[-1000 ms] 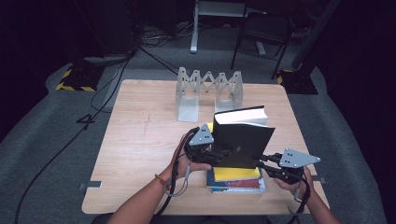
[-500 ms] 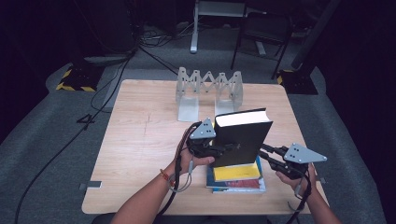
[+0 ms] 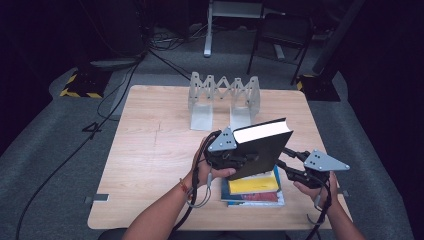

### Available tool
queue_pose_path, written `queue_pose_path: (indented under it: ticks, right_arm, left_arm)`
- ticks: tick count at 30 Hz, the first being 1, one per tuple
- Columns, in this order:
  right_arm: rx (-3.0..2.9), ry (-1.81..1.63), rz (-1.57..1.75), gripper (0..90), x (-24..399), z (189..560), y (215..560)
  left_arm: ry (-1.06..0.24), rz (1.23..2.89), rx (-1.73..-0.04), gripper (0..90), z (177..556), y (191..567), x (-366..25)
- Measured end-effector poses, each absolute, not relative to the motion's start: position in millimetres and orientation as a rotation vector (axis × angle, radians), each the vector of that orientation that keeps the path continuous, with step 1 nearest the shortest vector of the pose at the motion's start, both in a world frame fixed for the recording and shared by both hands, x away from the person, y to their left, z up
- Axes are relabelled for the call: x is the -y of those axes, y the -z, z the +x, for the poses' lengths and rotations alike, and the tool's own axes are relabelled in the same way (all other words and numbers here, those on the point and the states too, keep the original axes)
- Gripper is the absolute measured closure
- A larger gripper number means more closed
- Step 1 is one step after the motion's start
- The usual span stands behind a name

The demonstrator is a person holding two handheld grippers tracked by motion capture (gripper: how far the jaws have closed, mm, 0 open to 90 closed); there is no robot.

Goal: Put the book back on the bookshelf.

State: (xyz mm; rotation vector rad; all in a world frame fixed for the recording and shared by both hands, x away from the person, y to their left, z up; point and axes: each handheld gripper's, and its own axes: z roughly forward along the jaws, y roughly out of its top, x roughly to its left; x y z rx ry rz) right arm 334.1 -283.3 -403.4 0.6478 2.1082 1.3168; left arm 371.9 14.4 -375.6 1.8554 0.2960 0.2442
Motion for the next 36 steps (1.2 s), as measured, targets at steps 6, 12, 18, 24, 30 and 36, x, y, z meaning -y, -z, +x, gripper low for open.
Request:
queue_pose_path:
  ticks: [6,12,18,24,30,36]
  right_arm:
    - [-2.121,-1.306,0.649,51.5,283.1,334.8,406.1]
    - [-2.14,-1.31,0.637,48.4,286.2,334.9,408.2]
    - [-2.144,-1.308,0.676,45.3,298.7,335.1,411.4]
    - [-2.197,-1.257,0.731,41.6,311.2,341.3,417.9]
    - [-2.269,-1.126,0.806,35.7,328.1,354.3,433.0]
    - [-2.353,-0.983,0.915,31.9,345.2,366.4,455.5]
  left_arm:
    - [-0.236,1.837,-0.295,47.5,372.9,374.4,-12.9]
    - [-0.223,1.828,-0.297,47.0,376.5,372.6,-10.8]
    - [-0.233,1.818,-0.314,42.2,379.5,369.6,-6.6]
    - [-0.206,1.819,-0.335,43.8,383.6,368.0,-7.4]
    - [-0.207,1.818,-0.346,49.0,380.4,364.3,-9.1]
    - [-0.287,1.829,-0.371,50.3,376.4,355.5,-10.9]
